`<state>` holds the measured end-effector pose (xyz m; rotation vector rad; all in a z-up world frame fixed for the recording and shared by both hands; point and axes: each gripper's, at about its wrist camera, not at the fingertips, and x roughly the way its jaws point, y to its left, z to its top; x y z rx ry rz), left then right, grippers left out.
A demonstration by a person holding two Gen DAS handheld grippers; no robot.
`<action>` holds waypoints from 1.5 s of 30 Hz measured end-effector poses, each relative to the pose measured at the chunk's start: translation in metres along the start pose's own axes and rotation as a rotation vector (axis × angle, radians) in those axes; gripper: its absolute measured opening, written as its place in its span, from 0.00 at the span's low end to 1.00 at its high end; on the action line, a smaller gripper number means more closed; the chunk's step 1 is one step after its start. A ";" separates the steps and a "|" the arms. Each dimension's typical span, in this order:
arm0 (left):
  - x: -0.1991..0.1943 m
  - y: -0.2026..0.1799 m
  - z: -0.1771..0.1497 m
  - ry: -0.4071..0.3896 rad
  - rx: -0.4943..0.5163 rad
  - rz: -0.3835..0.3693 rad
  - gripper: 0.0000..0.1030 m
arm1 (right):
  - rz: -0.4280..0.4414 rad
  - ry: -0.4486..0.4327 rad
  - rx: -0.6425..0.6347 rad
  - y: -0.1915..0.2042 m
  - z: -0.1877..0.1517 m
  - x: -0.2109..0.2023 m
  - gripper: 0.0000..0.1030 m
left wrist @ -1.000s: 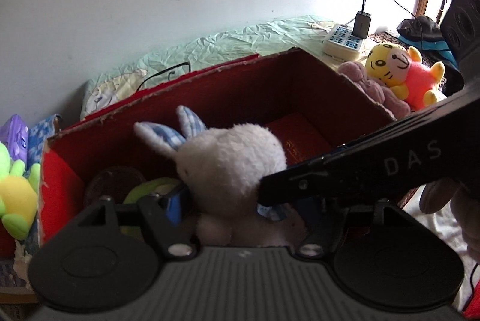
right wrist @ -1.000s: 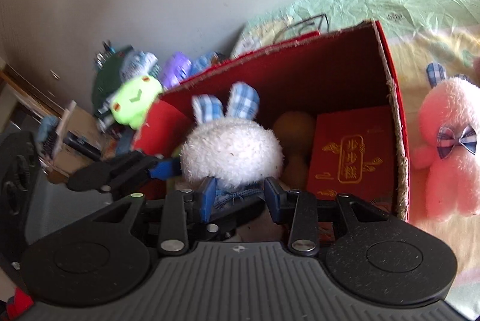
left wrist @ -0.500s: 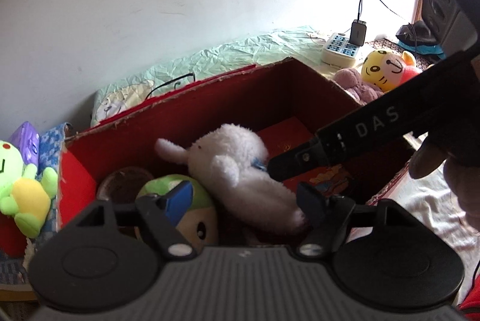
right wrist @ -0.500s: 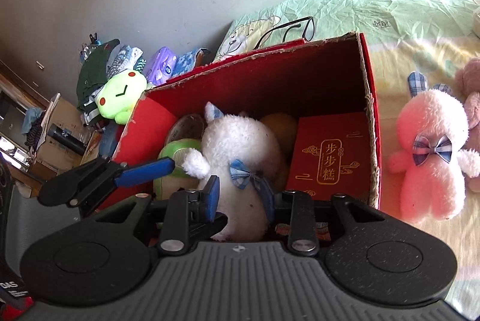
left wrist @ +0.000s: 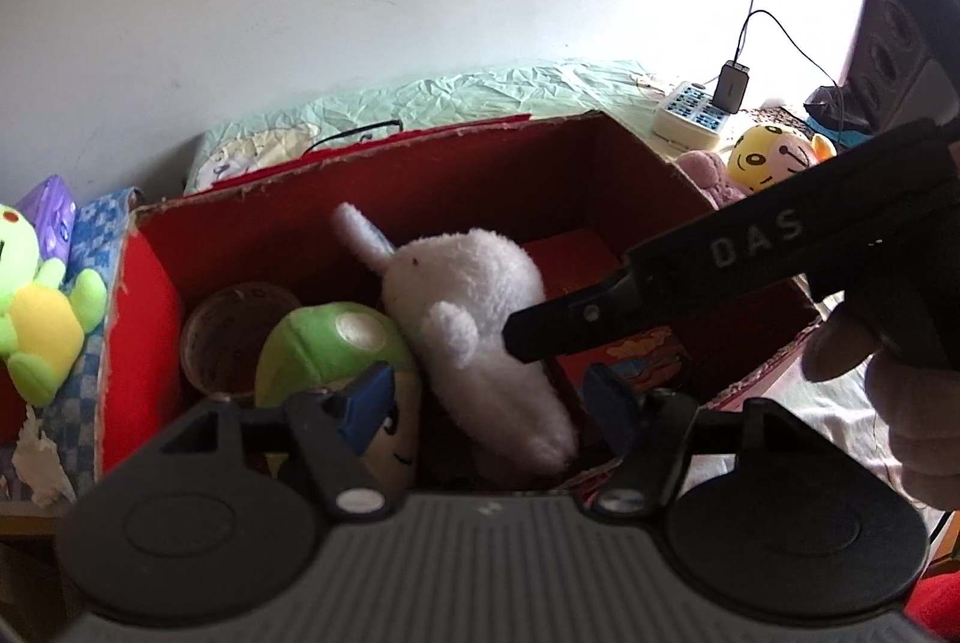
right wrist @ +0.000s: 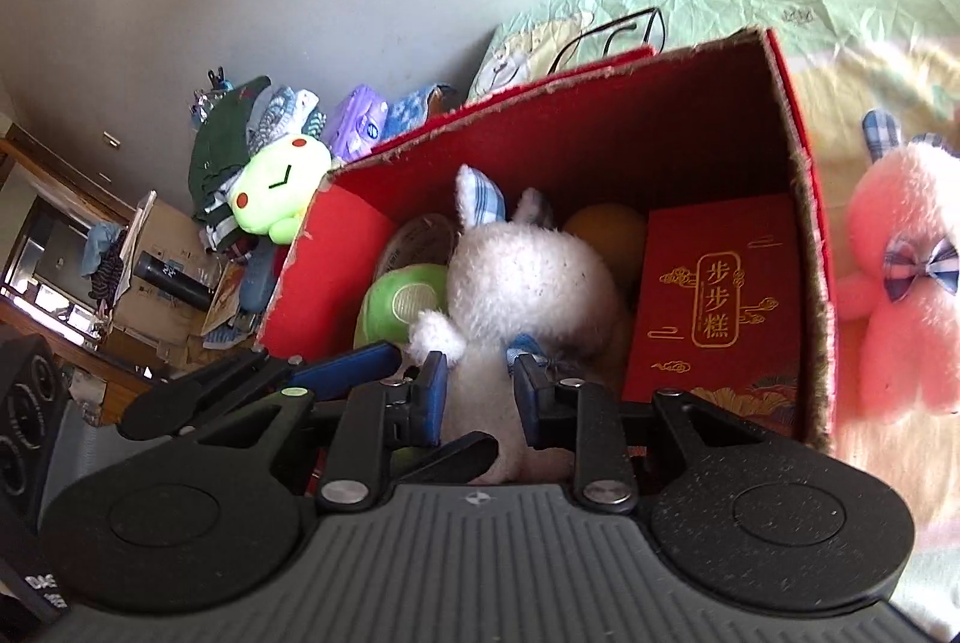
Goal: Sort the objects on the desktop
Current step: 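Lower the white bunny into the red box with the right gripper, then open the right gripper and withdraw it from the red box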
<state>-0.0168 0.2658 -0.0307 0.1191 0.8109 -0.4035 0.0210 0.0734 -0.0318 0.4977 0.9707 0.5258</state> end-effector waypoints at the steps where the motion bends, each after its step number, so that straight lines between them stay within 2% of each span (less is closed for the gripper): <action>1: 0.001 0.002 0.000 0.005 -0.019 0.003 0.70 | 0.000 -0.008 0.005 -0.001 -0.001 -0.003 0.28; 7: -0.002 0.003 0.001 0.013 -0.074 0.032 0.70 | -0.026 -0.064 0.015 -0.005 -0.004 -0.018 0.28; 13: -0.001 -0.003 0.003 0.055 -0.102 0.097 0.70 | -0.108 -0.132 -0.063 0.005 -0.018 -0.031 0.29; 18: -0.006 -0.012 0.004 0.066 -0.111 0.134 0.75 | -0.141 -0.172 -0.090 0.009 -0.029 -0.041 0.30; 26: -0.013 -0.029 0.008 0.075 -0.104 0.245 0.79 | -0.192 -0.216 -0.073 0.006 -0.042 -0.061 0.30; 30: -0.013 -0.042 0.011 0.076 -0.068 0.299 0.81 | -0.199 -0.236 -0.055 0.002 -0.049 -0.072 0.30; 38: -0.016 -0.070 0.019 0.058 -0.020 0.328 0.83 | -0.186 -0.288 -0.009 -0.014 -0.062 -0.100 0.30; 45: -0.023 -0.093 0.024 0.039 -0.030 0.381 0.83 | -0.153 -0.287 0.011 -0.036 -0.064 -0.116 0.31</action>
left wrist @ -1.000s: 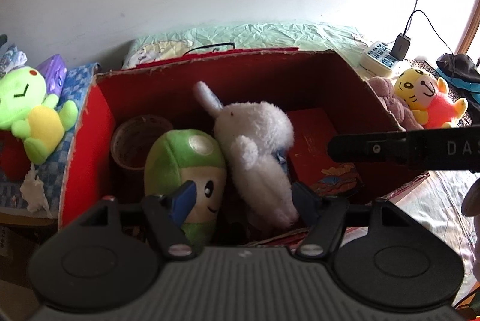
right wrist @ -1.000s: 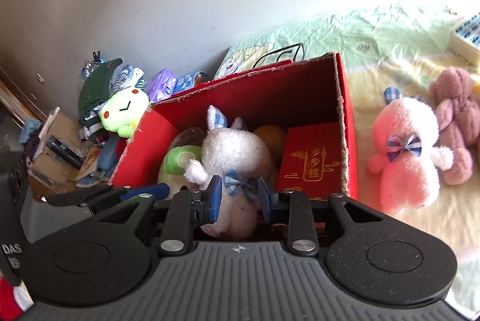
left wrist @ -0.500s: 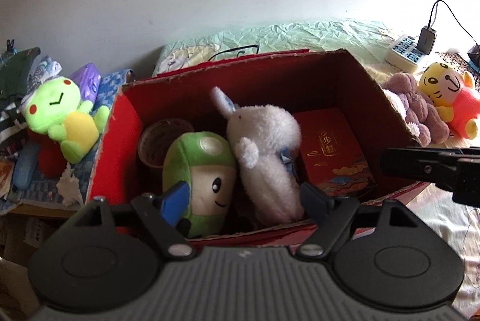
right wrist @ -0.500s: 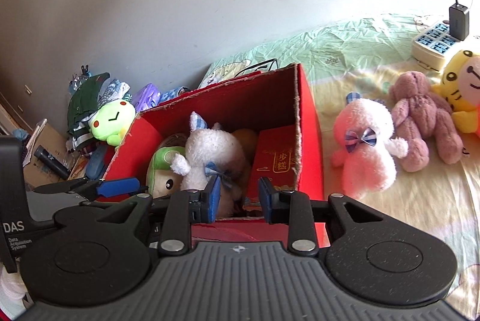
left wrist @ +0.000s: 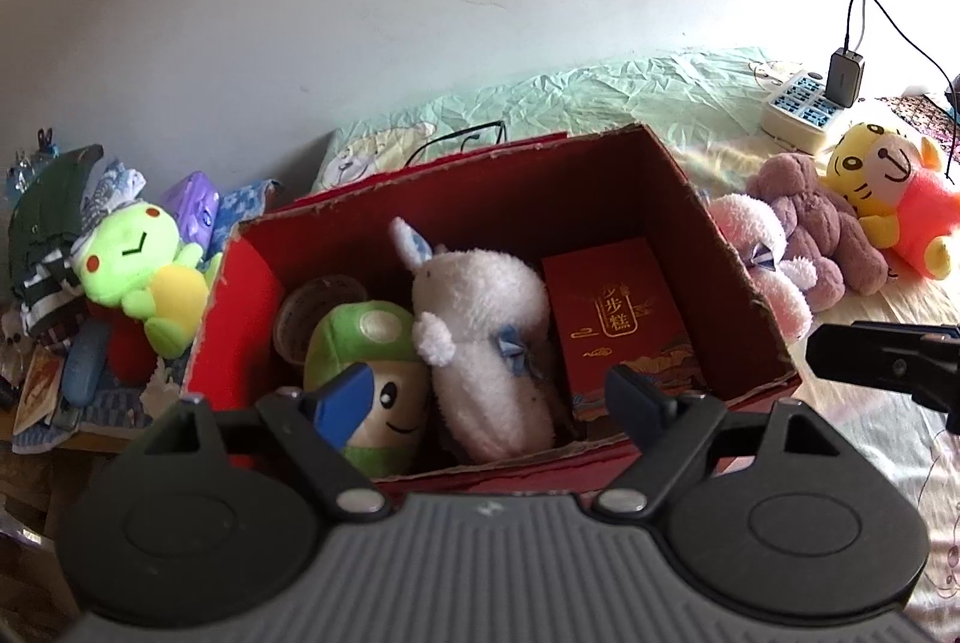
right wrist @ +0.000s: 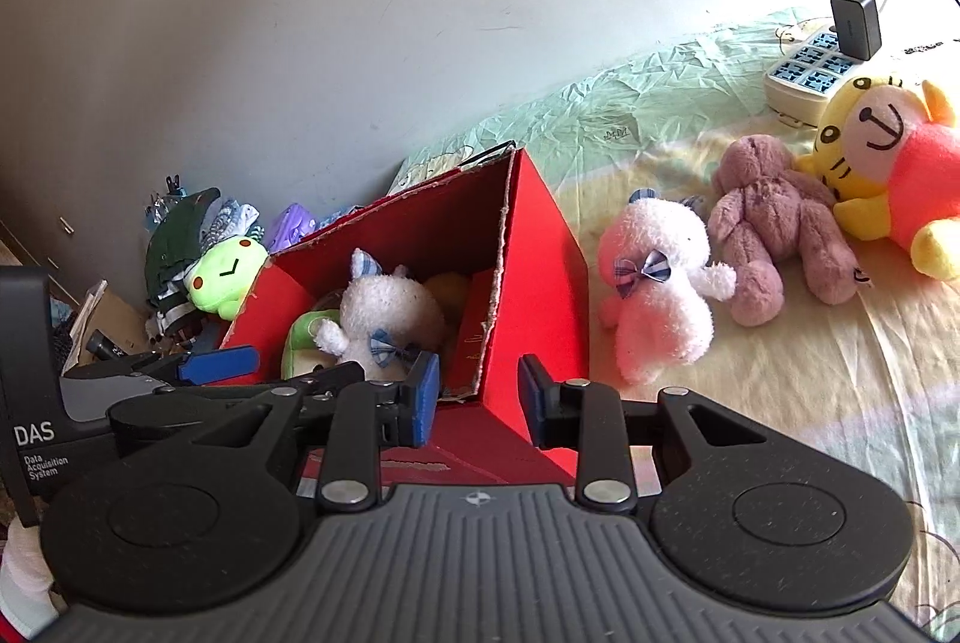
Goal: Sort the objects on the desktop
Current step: 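Open the right gripper and withdraw it from the red box, then move the right tool to the yellow-and-red tiger plush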
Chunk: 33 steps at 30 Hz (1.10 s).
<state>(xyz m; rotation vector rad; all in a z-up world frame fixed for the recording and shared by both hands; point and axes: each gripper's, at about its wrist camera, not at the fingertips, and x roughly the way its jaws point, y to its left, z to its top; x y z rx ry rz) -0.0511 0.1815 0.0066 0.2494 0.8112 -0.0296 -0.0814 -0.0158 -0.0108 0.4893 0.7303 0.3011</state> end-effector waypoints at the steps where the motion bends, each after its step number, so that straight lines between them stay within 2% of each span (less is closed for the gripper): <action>1: -0.004 -0.003 0.001 -0.010 -0.005 0.005 0.82 | 0.002 0.005 0.007 -0.005 0.000 -0.001 0.31; 3: -0.013 -0.011 0.005 -0.036 -0.010 0.009 0.75 | 0.003 0.018 0.013 -0.016 0.002 -0.004 0.31; 5: -0.022 -0.021 0.009 -0.066 -0.014 -0.004 0.74 | -0.008 0.029 0.012 -0.027 0.004 -0.007 0.31; 10: -0.042 -0.065 0.017 -0.137 0.011 -0.116 0.73 | -0.034 0.053 0.035 -0.066 0.011 -0.020 0.31; 15: -0.045 -0.115 0.021 -0.160 0.034 -0.218 0.73 | -0.062 0.077 0.060 -0.109 0.016 -0.031 0.31; 18: -0.036 -0.140 0.021 -0.136 0.031 -0.269 0.73 | -0.074 0.094 0.084 -0.135 0.017 -0.036 0.31; 22: -0.012 -0.165 0.019 -0.061 -0.021 -0.334 0.73 | -0.094 0.094 0.106 -0.166 0.020 -0.043 0.31; 26: 0.008 -0.185 0.023 0.000 -0.070 -0.442 0.73 | -0.136 0.064 0.137 -0.198 0.029 -0.054 0.31; 29: 0.019 -0.207 0.032 0.008 -0.063 -0.494 0.75 | -0.174 0.034 0.174 -0.227 0.042 -0.062 0.38; 30: 0.022 -0.215 0.034 0.008 -0.054 -0.509 0.78 | -0.184 0.017 0.186 -0.235 0.048 -0.065 0.40; 33: 0.033 -0.243 0.039 0.018 -0.023 -0.557 0.80 | -0.205 -0.051 0.207 -0.255 0.068 -0.076 0.47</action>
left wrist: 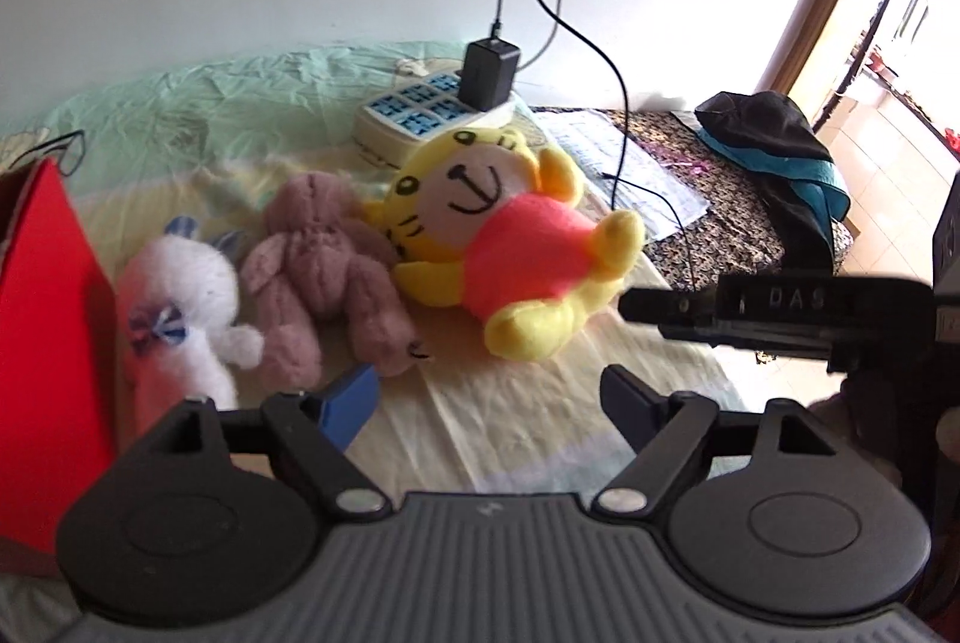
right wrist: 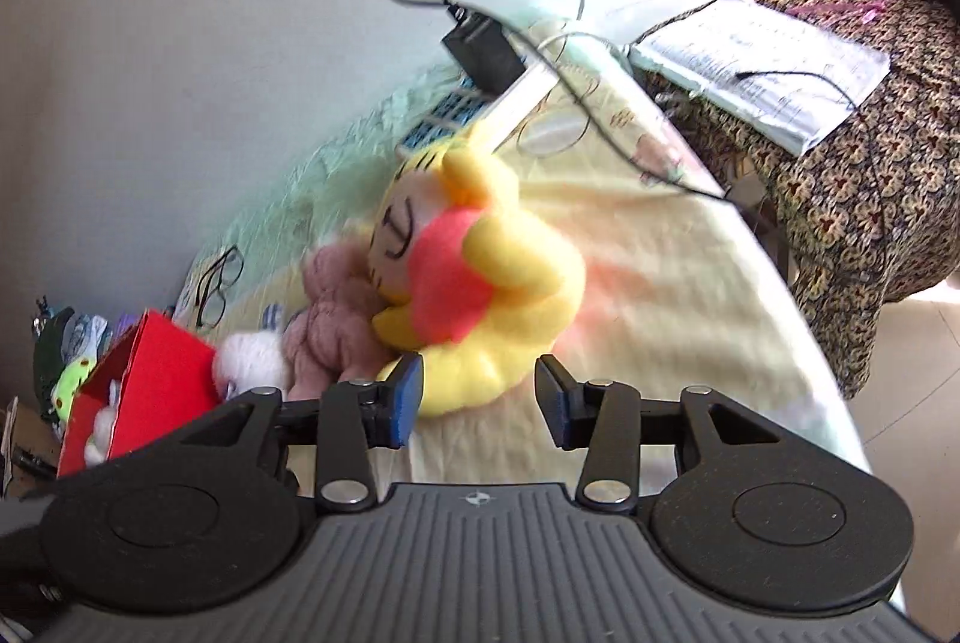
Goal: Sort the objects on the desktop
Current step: 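Move the right tool to the yellow-and-red tiger plush, then grasp the yellow-and-red tiger plush with the right gripper and lift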
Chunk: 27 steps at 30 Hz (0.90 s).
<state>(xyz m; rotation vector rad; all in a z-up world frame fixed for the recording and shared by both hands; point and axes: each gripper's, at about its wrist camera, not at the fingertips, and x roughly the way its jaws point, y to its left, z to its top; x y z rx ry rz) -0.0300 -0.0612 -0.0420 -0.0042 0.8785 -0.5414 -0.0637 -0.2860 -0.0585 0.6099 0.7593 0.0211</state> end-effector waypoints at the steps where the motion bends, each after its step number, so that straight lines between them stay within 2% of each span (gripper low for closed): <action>1: 0.009 -0.005 0.001 0.008 0.003 -0.008 0.80 | -0.002 -0.014 -0.004 -0.003 0.007 0.000 0.50; 4: 0.034 -0.015 0.003 0.027 -0.006 -0.014 0.78 | -0.008 -0.029 -0.064 -0.002 0.020 0.007 0.52; 7: 0.053 -0.019 0.006 0.032 -0.019 -0.015 0.75 | -0.027 -0.035 -0.177 0.006 0.020 0.018 0.57; 9: 0.064 -0.021 0.009 0.030 -0.017 -0.006 0.66 | -0.033 -0.038 -0.213 0.006 0.020 0.027 0.56; 11: 0.072 -0.022 0.012 0.029 -0.008 0.013 0.61 | -0.037 -0.035 -0.200 0.003 0.023 0.035 0.54; 12: 0.075 -0.023 0.014 0.030 0.000 0.026 0.53 | -0.035 -0.024 -0.187 0.001 0.025 0.039 0.50; 13: 0.078 -0.023 0.016 0.033 0.007 0.038 0.50 | -0.039 -0.012 -0.177 -0.001 0.026 0.042 0.40; 14: 0.079 -0.023 0.017 0.036 0.008 0.046 0.47 | -0.054 -0.004 -0.176 -0.002 0.027 0.045 0.35; 16: 0.078 -0.019 0.018 0.038 -0.003 0.042 0.39 | -0.069 0.007 -0.180 -0.004 0.026 0.046 0.29; 18: 0.076 -0.015 0.020 0.034 -0.015 0.037 0.31 | -0.044 0.019 -0.158 -0.008 0.027 0.044 0.27; 21: 0.066 -0.012 0.021 0.035 -0.021 0.010 0.25 | 0.010 0.051 -0.089 -0.014 0.028 0.035 0.25; 27: 0.032 -0.014 0.006 0.048 0.027 -0.075 0.25 | 0.109 0.153 -0.003 -0.017 0.008 0.008 0.24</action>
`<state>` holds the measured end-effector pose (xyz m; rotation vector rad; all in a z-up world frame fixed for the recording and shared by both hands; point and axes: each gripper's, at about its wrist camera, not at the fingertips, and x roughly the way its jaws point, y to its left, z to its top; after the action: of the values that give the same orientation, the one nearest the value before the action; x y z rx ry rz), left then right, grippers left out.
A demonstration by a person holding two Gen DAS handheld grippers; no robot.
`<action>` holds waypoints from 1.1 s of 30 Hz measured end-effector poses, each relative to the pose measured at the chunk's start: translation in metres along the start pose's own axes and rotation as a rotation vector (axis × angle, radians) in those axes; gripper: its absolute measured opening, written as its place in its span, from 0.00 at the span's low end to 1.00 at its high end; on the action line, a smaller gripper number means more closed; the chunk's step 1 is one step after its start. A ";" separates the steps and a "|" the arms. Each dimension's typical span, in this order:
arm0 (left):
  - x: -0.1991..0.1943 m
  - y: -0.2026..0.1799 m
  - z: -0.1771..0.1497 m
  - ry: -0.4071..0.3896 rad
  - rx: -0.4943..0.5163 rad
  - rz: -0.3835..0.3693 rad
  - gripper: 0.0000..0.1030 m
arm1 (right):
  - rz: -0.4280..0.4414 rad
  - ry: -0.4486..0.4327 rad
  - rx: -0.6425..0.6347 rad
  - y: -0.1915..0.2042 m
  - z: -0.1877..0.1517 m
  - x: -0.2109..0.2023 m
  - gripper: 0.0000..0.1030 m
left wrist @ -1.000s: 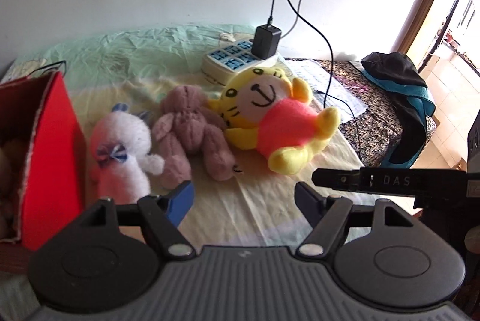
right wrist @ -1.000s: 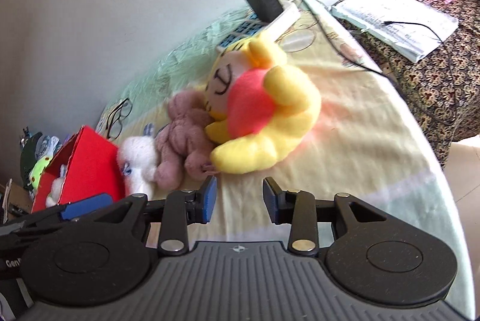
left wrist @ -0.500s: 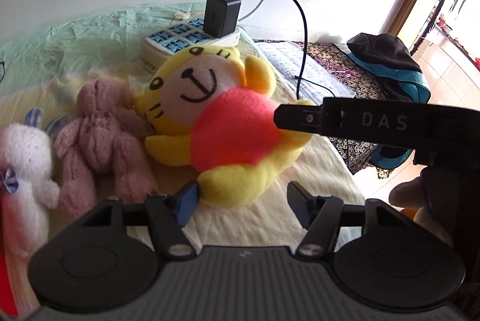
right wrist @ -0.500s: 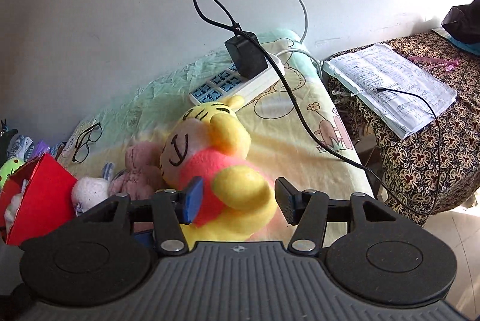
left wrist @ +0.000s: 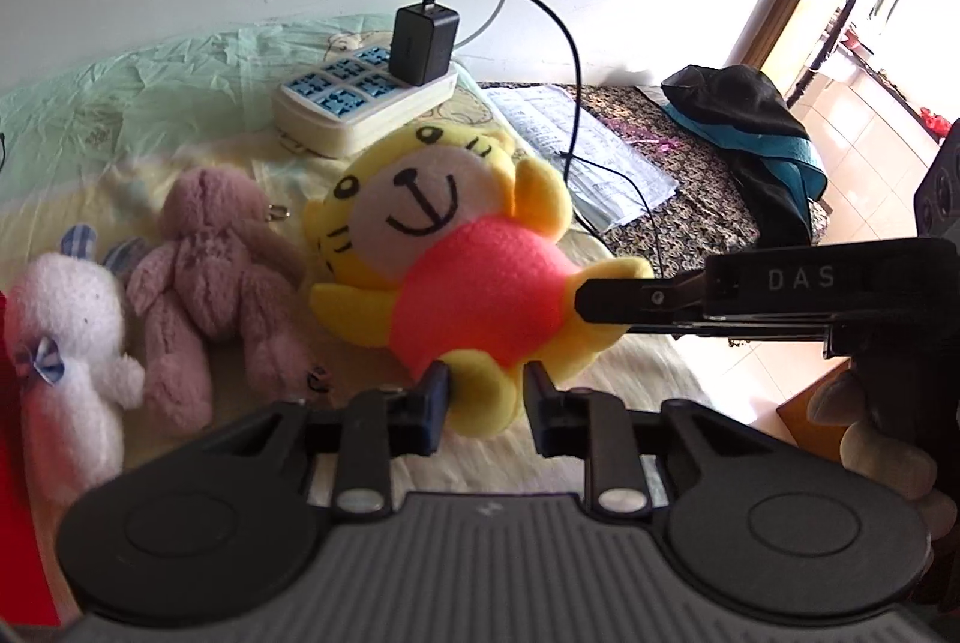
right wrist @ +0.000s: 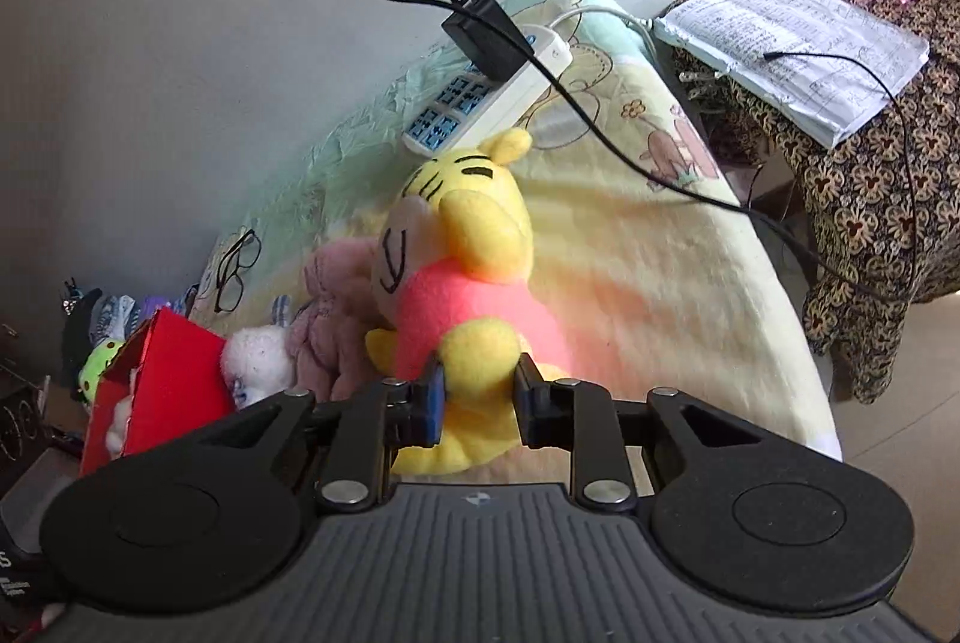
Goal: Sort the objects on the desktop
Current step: 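Grasp the yellow-and-red tiger plush with the right gripper and lift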
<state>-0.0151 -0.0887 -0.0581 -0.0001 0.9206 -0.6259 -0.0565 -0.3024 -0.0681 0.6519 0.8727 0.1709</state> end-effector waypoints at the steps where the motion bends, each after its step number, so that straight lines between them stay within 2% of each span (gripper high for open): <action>1: -0.006 0.000 -0.005 0.011 0.006 -0.021 0.25 | 0.016 0.028 0.004 0.000 -0.006 -0.004 0.24; 7: -0.039 0.008 -0.042 0.086 -0.006 -0.142 0.25 | 0.068 0.194 0.039 -0.007 -0.049 -0.022 0.24; 9: -0.042 0.009 -0.053 0.115 -0.006 -0.160 0.26 | 0.060 0.215 0.019 -0.006 -0.058 -0.025 0.25; 10: -0.042 0.009 -0.057 0.124 -0.006 -0.158 0.28 | 0.048 0.213 0.006 -0.005 -0.062 -0.027 0.30; 13: -0.042 0.017 -0.056 0.111 -0.043 -0.160 0.42 | 0.041 0.162 0.027 -0.008 -0.057 -0.031 0.39; 14: -0.042 0.020 -0.051 0.093 -0.063 -0.165 0.51 | 0.048 0.137 0.052 -0.011 -0.053 -0.032 0.41; 15: -0.043 0.023 -0.046 0.070 -0.079 -0.171 0.62 | 0.055 0.110 0.075 -0.014 -0.047 -0.032 0.49; 16: -0.042 0.026 -0.040 0.045 -0.094 -0.167 0.69 | 0.059 0.086 0.092 -0.016 -0.041 -0.031 0.58; 17: -0.039 0.029 -0.034 0.032 -0.109 -0.157 0.77 | 0.053 0.068 0.099 -0.017 -0.035 -0.029 0.61; 18: -0.034 0.031 -0.029 0.032 -0.123 -0.156 0.78 | 0.044 0.057 0.100 -0.017 -0.030 -0.025 0.62; 22: -0.019 0.041 -0.016 0.062 -0.183 -0.178 0.78 | 0.081 0.031 0.144 -0.020 -0.014 -0.017 0.62; 26: -0.007 0.040 -0.017 0.102 -0.199 -0.177 0.78 | 0.099 0.015 0.167 -0.024 -0.007 -0.013 0.63; 30: 0.007 0.036 -0.023 0.127 -0.221 -0.170 0.76 | 0.001 0.042 0.091 -0.022 -0.006 0.004 0.64; 33: 0.018 0.033 -0.022 0.145 -0.240 -0.163 0.67 | 0.012 0.097 0.082 -0.022 -0.011 0.023 0.59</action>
<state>-0.0070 -0.0650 -0.0939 -0.2490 1.1394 -0.6693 -0.0521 -0.3062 -0.1017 0.7299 0.9726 0.1797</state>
